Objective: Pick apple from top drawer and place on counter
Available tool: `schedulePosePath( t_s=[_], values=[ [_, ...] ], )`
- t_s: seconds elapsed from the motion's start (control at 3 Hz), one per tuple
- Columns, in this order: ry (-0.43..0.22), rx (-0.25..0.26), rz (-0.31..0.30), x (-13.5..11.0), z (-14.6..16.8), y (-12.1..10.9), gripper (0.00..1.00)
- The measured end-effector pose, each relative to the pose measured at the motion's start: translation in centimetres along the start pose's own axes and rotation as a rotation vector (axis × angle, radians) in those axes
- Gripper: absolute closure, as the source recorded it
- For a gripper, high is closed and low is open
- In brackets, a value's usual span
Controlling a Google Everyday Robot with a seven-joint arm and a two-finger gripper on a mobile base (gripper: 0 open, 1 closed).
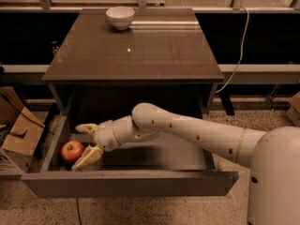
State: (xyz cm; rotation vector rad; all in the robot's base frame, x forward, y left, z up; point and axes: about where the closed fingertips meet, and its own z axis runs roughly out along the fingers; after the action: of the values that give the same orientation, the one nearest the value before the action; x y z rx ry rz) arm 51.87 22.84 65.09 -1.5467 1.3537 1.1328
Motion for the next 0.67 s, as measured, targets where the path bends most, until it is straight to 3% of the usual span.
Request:
schedulePosePath(
  t_s=[0.33, 0.67],
  values=[
    [-0.052, 0.107, 0.026, 1.68, 0.53, -1.47, 0.47],
    [-0.073, 0.147, 0.041, 2.58, 0.71, -1.99, 0.7]
  ],
)
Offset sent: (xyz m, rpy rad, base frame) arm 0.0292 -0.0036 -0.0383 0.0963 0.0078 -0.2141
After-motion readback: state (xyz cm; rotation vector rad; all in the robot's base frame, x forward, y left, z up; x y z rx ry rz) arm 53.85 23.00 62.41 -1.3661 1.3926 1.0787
